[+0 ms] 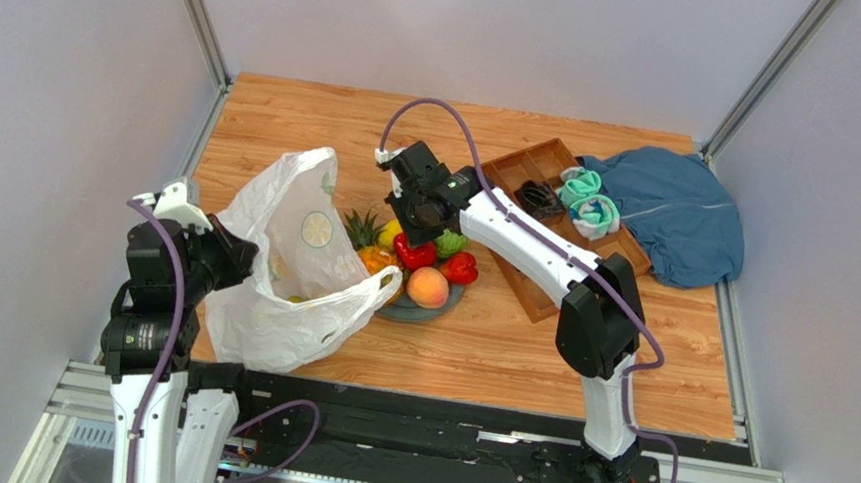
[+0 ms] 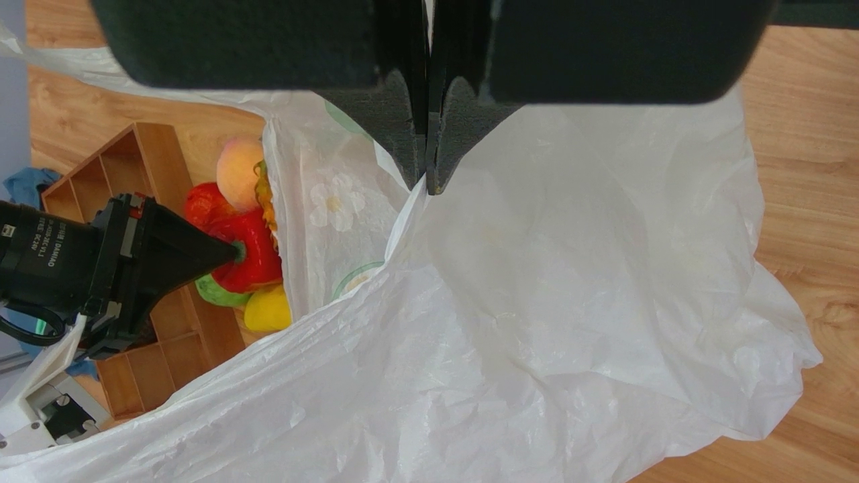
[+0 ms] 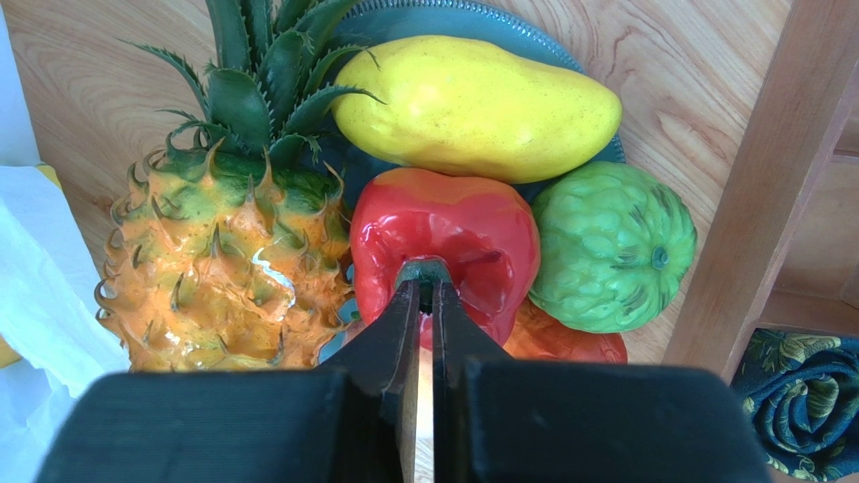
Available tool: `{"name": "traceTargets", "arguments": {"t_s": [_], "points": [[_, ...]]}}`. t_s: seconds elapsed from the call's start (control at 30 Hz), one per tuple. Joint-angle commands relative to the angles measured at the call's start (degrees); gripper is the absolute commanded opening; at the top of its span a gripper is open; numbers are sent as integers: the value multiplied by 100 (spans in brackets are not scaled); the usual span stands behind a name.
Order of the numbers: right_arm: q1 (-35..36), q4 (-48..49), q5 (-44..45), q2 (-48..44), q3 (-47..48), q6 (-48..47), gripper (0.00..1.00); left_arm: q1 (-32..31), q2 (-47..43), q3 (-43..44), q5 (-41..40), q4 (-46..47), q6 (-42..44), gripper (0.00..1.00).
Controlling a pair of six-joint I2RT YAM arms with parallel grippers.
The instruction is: Place the fruits into the plastic bag
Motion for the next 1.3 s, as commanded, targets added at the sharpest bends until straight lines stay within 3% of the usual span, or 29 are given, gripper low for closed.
{"name": "traceTargets", "arguments": {"t_s": [0.0,1.27], "points": [[40,102,-65,-216,286,64,0,-13,-13,-30,59,180,-7,0],[40,14,427,-1112,488,125,0,-13,-65,22,32,154,11,0]]}}
